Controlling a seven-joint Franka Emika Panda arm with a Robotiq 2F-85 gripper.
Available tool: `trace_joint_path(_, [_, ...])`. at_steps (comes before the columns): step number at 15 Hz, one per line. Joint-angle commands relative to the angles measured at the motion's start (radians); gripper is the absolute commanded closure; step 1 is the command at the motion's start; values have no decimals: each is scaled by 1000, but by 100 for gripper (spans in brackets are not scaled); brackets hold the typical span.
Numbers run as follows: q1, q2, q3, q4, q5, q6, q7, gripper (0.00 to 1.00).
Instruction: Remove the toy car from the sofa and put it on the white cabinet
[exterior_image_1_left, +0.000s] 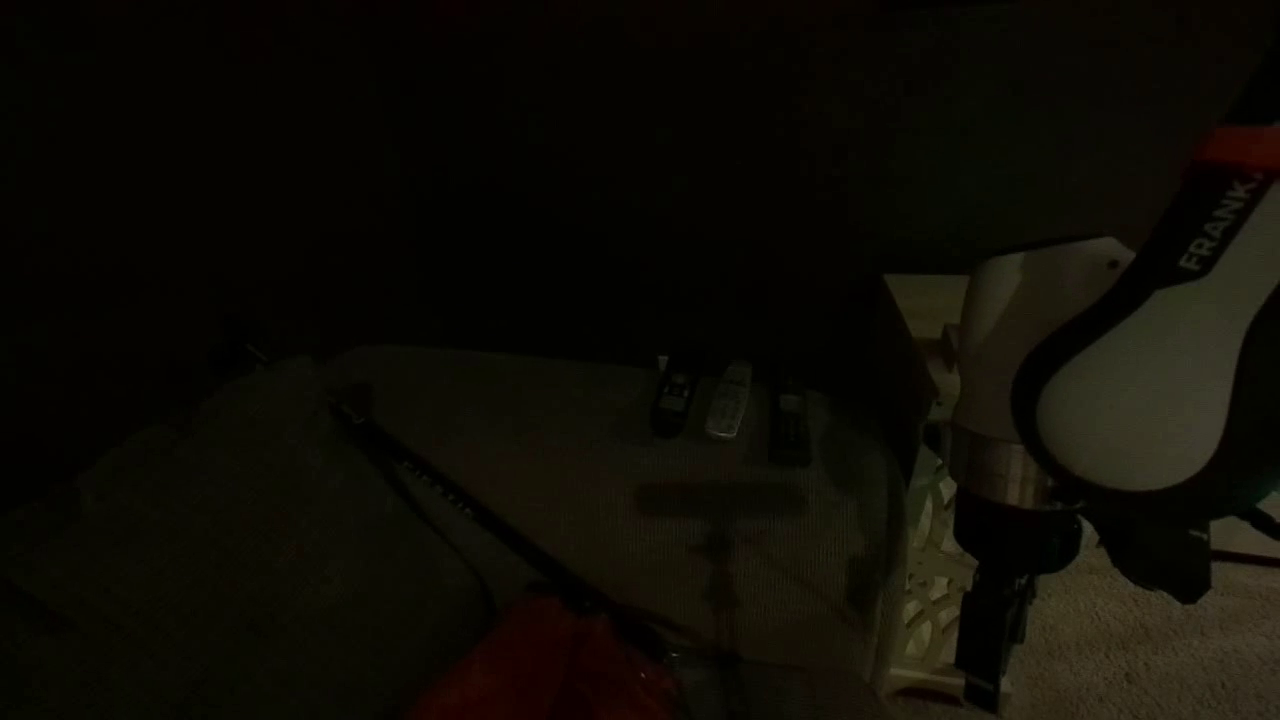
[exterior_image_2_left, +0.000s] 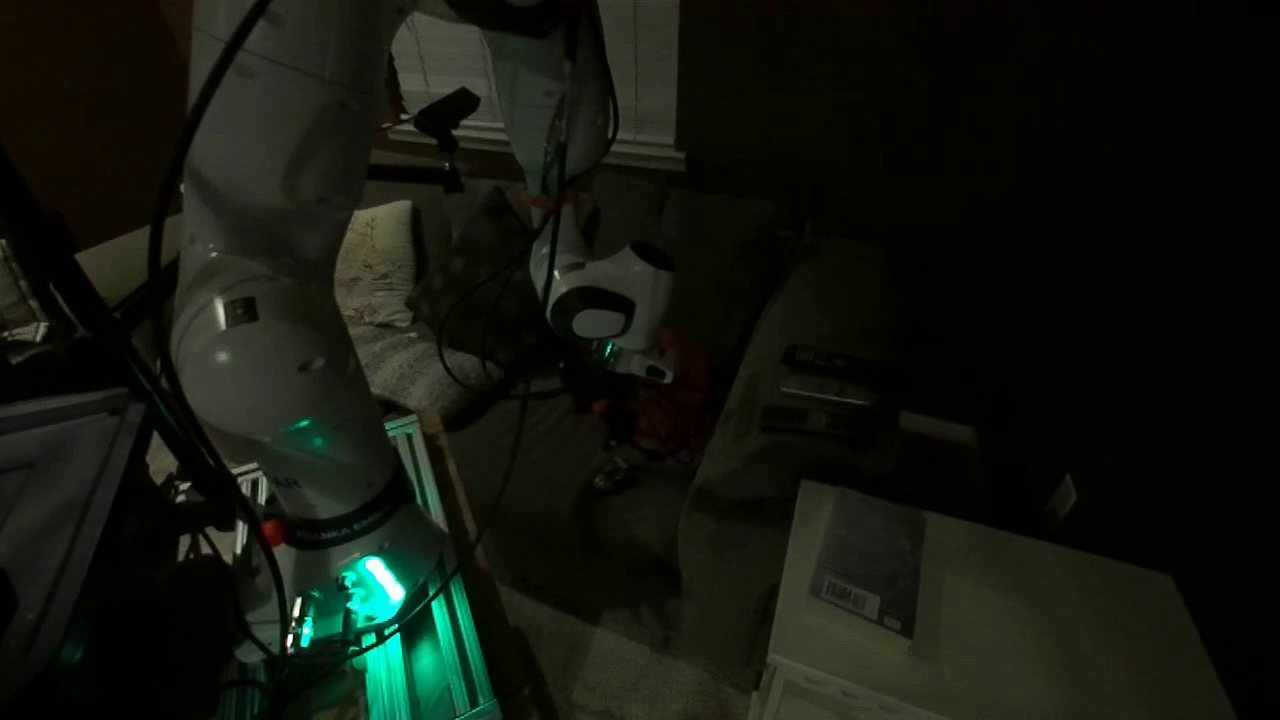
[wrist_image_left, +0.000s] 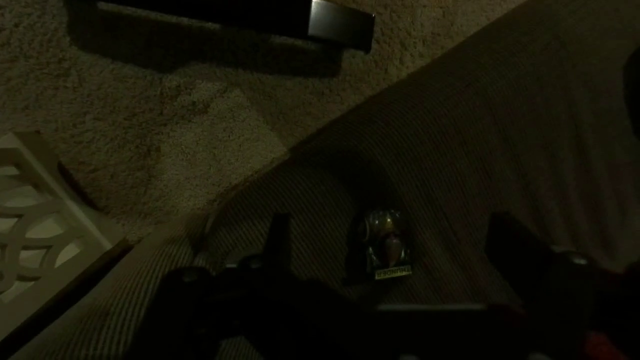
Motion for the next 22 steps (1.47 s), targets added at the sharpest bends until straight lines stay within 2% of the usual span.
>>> trace_joint_path(1, [-40,39,36,17,-60,41,18,0])
trace_joint_path(4, [-30,237,16,133,-129,86,34,0])
trace_joint_path(5, [-3,278,-1,161,-92,72,-13,0])
trace_joint_path(9, [57,515,-37,312,-116,139,-14,0])
trace_joint_path(10, [34,573,-18,355,-195,167,47,0])
trace_joint_path(12, [36,653,-5,429,-246,186,58,0])
trace_joint_path(14, [10,739,32,528,-291,144,53,0])
trace_joint_path(16, [9,795,56,610,-320,69,53,0])
trace_joint_path(17, [18,795,55,631,-341,-20,43,0])
trace_joint_path(18, [14,754,45,551,-331,80,64,0])
trace_joint_path(21, [18,787,54,612,-340,6,56,0])
trace_joint_path(22, [10,806,67,601,-313,142,77,0])
